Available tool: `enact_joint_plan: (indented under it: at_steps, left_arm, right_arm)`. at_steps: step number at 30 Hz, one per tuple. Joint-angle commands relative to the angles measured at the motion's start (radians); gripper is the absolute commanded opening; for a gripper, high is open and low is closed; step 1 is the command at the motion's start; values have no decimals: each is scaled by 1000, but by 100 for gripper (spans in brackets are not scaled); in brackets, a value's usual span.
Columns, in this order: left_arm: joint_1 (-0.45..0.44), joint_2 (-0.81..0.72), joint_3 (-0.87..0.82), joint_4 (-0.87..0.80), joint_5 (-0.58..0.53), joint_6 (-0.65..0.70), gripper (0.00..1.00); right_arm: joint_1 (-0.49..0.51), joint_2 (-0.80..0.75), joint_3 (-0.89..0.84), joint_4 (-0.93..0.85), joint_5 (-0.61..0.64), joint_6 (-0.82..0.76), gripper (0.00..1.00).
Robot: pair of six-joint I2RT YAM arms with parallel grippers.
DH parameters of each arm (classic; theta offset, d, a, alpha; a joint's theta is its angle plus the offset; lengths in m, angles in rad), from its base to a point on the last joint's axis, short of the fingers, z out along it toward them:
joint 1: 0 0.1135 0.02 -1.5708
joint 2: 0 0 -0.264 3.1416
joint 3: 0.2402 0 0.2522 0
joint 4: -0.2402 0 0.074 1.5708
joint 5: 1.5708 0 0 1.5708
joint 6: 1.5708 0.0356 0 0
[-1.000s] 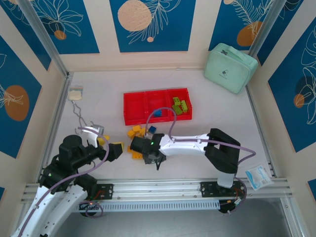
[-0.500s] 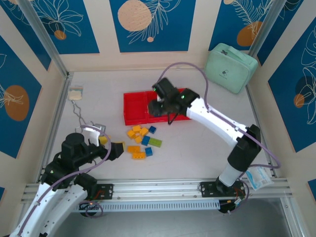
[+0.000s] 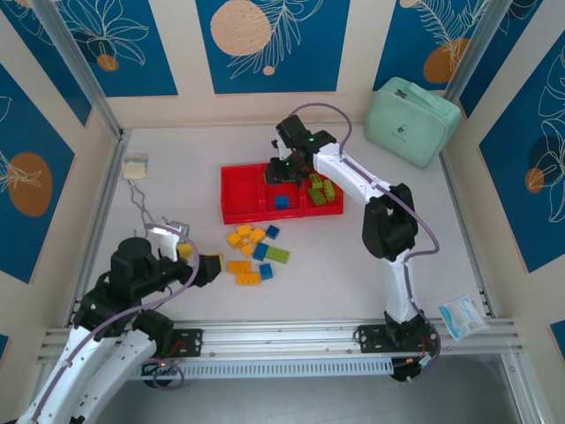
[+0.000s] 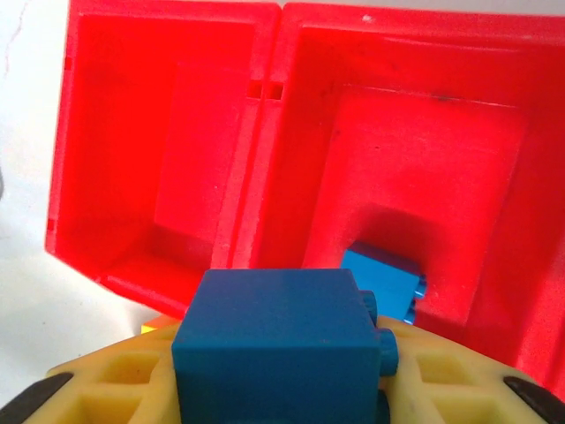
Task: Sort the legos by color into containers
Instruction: Place the lego in the container.
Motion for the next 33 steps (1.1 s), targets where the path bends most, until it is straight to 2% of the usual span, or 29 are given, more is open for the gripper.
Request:
enact_joint_plan:
  at_steps: [1, 9, 18, 24, 33]
  left_arm:
    - [-11, 15, 2, -3, 0, -5, 99]
    - [-13, 27, 1, 0, 12, -7, 99]
    - [-13, 30, -1, 8, 27, -10, 99]
    - [-12, 35, -3, 7, 28, -10, 99]
    - [-12, 35, -3, 7, 27, -9, 99]
  right_arm:
    - [-1, 36, 59, -46, -55, -21, 39]
    - [-29, 68, 29, -17, -64, -9, 47]
    - [-21, 26, -6, -29, -35, -13, 67]
    - [5, -79, -82, -28, -7, -3, 73]
    - [89, -315, -388, 82, 58, 141, 74]
